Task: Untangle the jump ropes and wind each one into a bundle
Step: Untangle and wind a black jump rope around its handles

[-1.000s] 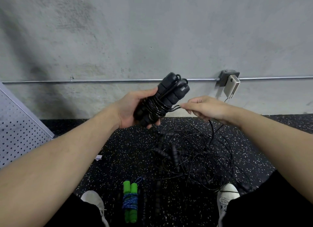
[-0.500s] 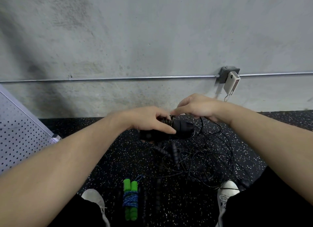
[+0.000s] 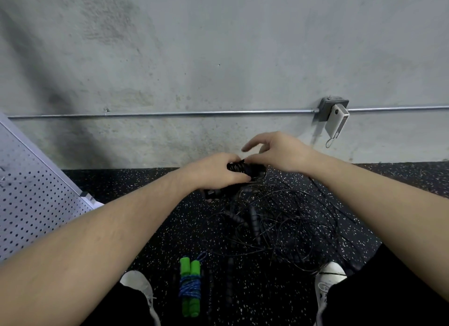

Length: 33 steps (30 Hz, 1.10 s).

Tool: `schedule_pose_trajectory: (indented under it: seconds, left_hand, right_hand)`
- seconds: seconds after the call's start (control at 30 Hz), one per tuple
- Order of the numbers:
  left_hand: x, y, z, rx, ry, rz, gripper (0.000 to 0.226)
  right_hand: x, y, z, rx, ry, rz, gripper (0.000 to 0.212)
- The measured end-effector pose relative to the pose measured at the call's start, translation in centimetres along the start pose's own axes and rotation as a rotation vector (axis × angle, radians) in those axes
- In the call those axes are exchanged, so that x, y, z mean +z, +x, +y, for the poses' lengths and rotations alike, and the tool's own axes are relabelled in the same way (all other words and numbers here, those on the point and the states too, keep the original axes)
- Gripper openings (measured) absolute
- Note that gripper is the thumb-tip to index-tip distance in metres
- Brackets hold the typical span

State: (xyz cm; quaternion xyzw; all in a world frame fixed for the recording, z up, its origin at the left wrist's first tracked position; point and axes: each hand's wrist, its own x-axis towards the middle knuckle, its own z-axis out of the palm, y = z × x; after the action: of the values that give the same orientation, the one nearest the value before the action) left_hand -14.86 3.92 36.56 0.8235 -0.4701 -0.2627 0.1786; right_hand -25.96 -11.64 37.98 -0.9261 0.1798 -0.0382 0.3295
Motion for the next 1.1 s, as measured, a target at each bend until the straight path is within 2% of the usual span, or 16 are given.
schedule_pose_trajectory:
  seconds: [0.07, 0.13, 0.2, 0.33, 0.4, 0.53, 0.7, 0.87, 1.0, 1.1]
  left_hand:
    - [0.1, 0.2, 0.0, -0.025, -0.015, 0.057, 0.024]
    - [0.2, 0.3, 0.0, -0.043, -0.041, 0.091, 0.025]
    - [0.3, 0.2, 0.2, -0.084, -0.144, 0.099, 0.028]
    - [0.6, 0.3, 0.2, -0.167, -0.484, 0.118, 0.033]
    - [0.3, 0.4, 0.2, -0.201, -0.661, 0.121, 0.034]
    - [-0.2, -0.2, 0.9, -0.251, -0.945, 0.093, 0.034]
    - [-0.5, -0.3, 1.2, -0.25, -1.108, 0.142, 0.043]
    - [-0.4, -1.0, 1.6, -0.222, -1.149, 0.11, 0.053]
    - [-0.7, -1.1, 1.6, -0.149, -1.191, 0.137, 0.084]
    - [-1.0, -1.4, 1.6, -0.1, -1.22, 0.122, 0.065]
  right_hand:
    - [-0.3, -0.1, -0.1, 0.102, 0.041, 0.012, 0.025]
    - [-0.6, -0.3, -0.1, 0.205, 0.035, -0.064, 0.043]
    - [-0.6, -0.4, -0.3, 0.228, 0.034, -0.128, 0.052]
    - [-0.2, -0.5, -0.9, 0.114, 0.128, -0.053, 0.043]
    - [0.2, -0.6, -1.1, 0.046, 0.161, -0.071, 0.037]
    - [0.4, -0.6, -1.3, 0.052, 0.29, -0.097, 0.035]
    - [-0.4, -0.9, -1.2, 0.073, 0.338, -0.12, 0.037]
    - [-0.7, -1.0, -0.9, 0.043, 0.366, -0.156, 0.038]
    - [-0.6, -1.3, -1.3, -0.025, 0.433, -0.178, 0.04]
    - [-0.9, -1.4, -1.3, -0.036, 0.486, -0.192, 0.041]
